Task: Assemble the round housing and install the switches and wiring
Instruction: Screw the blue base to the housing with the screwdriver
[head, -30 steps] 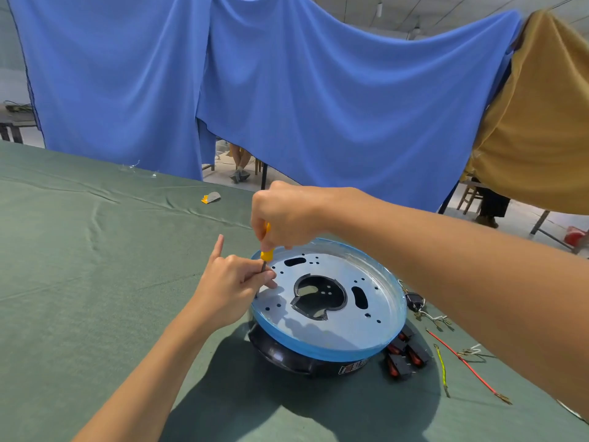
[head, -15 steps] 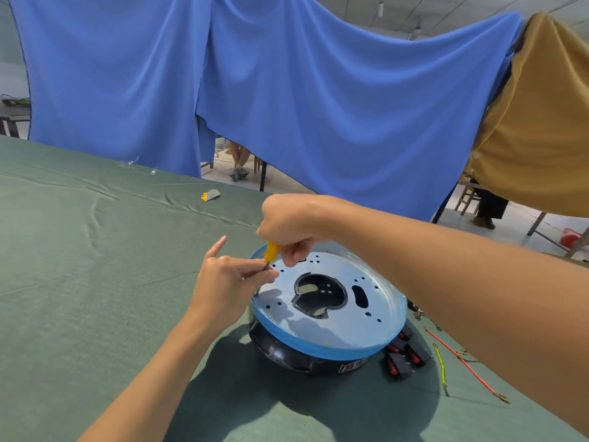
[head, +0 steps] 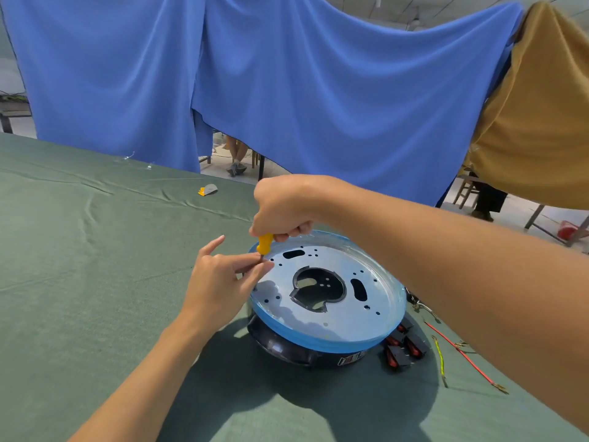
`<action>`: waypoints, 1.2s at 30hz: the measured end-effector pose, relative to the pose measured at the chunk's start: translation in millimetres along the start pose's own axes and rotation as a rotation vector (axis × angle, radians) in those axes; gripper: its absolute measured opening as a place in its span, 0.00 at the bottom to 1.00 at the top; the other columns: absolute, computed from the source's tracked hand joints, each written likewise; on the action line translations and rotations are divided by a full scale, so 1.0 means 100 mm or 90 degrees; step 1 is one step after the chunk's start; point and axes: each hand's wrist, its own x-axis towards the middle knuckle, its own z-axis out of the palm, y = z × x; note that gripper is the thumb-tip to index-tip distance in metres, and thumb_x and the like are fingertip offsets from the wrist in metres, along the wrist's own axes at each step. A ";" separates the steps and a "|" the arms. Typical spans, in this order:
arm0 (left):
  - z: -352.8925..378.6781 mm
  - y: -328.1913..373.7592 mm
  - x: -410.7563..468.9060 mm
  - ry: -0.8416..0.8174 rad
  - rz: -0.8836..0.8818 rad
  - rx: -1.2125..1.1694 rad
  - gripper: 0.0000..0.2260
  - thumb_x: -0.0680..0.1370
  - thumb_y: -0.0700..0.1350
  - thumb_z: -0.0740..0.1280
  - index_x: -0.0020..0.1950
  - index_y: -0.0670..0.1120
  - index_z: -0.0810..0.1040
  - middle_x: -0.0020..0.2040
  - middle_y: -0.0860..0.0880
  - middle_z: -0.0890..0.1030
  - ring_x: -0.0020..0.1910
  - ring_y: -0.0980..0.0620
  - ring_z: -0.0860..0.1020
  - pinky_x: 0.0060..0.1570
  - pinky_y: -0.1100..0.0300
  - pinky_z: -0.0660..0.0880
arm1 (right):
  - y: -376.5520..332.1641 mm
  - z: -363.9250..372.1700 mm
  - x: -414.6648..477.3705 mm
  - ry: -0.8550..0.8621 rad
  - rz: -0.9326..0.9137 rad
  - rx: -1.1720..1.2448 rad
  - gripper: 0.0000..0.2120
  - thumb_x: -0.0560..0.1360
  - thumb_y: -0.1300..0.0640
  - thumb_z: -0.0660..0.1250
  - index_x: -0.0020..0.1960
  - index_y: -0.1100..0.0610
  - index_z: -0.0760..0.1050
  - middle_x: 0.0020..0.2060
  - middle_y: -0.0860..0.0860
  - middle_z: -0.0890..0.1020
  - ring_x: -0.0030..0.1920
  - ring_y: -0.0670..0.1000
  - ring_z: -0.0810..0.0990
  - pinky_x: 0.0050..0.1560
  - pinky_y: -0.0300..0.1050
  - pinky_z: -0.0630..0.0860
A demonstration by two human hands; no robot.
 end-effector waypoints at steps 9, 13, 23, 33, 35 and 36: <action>0.02 0.01 0.01 0.014 -0.005 -0.002 0.04 0.75 0.42 0.72 0.45 0.46 0.87 0.39 0.54 0.86 0.43 0.61 0.81 0.68 0.57 0.60 | 0.09 -0.03 -0.09 0.045 -0.059 -0.075 0.18 0.77 0.44 0.66 0.39 0.59 0.75 0.29 0.52 0.79 0.28 0.48 0.81 0.31 0.39 0.77; 0.02 -0.01 0.01 0.006 -0.006 0.000 0.07 0.78 0.40 0.69 0.46 0.46 0.87 0.41 0.54 0.86 0.46 0.62 0.80 0.69 0.56 0.60 | 0.06 -0.13 -0.09 0.066 -0.151 -0.080 0.03 0.75 0.58 0.71 0.46 0.51 0.80 0.35 0.49 0.81 0.34 0.46 0.84 0.33 0.36 0.76; 0.00 -0.01 -0.01 0.029 -0.048 -0.003 0.03 0.70 0.45 0.77 0.42 0.48 0.87 0.42 0.54 0.86 0.41 0.56 0.83 0.66 0.55 0.63 | 0.06 0.01 0.02 0.061 -0.101 -0.087 0.24 0.81 0.51 0.57 0.31 0.60 0.75 0.20 0.49 0.80 0.19 0.46 0.76 0.32 0.39 0.78; -0.06 -0.01 -0.01 -0.060 -0.050 -0.044 0.07 0.78 0.42 0.69 0.48 0.48 0.87 0.46 0.58 0.85 0.51 0.65 0.79 0.71 0.55 0.58 | 0.04 -0.08 -0.06 0.046 -0.165 -0.125 0.06 0.76 0.54 0.70 0.44 0.56 0.81 0.29 0.48 0.83 0.25 0.39 0.79 0.26 0.32 0.74; -0.07 0.01 0.00 -0.054 -0.060 -0.070 0.05 0.77 0.42 0.71 0.48 0.48 0.87 0.48 0.57 0.85 0.53 0.66 0.78 0.71 0.54 0.59 | 0.04 -0.05 -0.03 0.065 -0.152 -0.157 0.12 0.77 0.51 0.68 0.40 0.58 0.79 0.26 0.49 0.82 0.22 0.37 0.75 0.27 0.32 0.73; -0.08 0.01 0.00 -0.045 -0.069 -0.082 0.05 0.76 0.42 0.71 0.48 0.48 0.87 0.49 0.56 0.85 0.54 0.67 0.78 0.71 0.54 0.60 | 0.05 -0.02 -0.01 0.070 -0.140 -0.152 0.15 0.78 0.50 0.65 0.37 0.58 0.77 0.24 0.49 0.81 0.22 0.38 0.75 0.30 0.34 0.75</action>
